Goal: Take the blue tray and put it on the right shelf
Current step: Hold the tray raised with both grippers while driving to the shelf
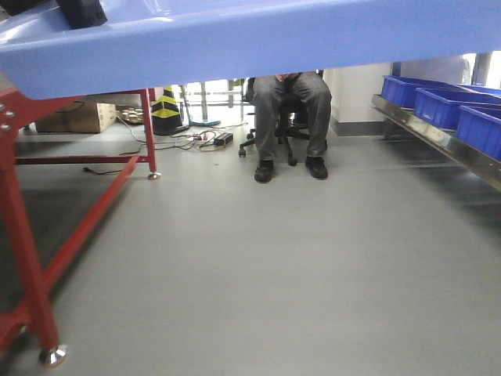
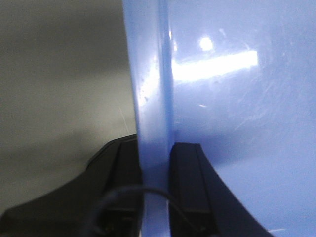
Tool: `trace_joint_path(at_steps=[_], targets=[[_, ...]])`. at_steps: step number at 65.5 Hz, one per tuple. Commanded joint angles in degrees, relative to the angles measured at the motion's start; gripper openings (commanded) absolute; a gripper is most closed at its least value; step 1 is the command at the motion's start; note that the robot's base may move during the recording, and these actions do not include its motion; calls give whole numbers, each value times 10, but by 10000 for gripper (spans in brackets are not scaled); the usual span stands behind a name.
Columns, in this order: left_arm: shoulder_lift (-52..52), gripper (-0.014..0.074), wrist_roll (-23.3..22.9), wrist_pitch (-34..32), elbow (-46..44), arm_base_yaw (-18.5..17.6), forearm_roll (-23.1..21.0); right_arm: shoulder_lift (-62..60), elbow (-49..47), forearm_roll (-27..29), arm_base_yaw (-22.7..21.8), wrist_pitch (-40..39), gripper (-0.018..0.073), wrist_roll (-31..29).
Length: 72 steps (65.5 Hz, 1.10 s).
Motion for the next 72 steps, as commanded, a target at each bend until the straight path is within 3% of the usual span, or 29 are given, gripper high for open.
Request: trace_joint_path(at_steps=[1, 72], targets=[[-19, -46, 21, 56, -13, -8, -29, -11, -18, -5, 1, -51, 56, -15], [-19, -46, 21, 56, -13, -8, -40, -10, -18, -4, 1, -50, 56, -15]])
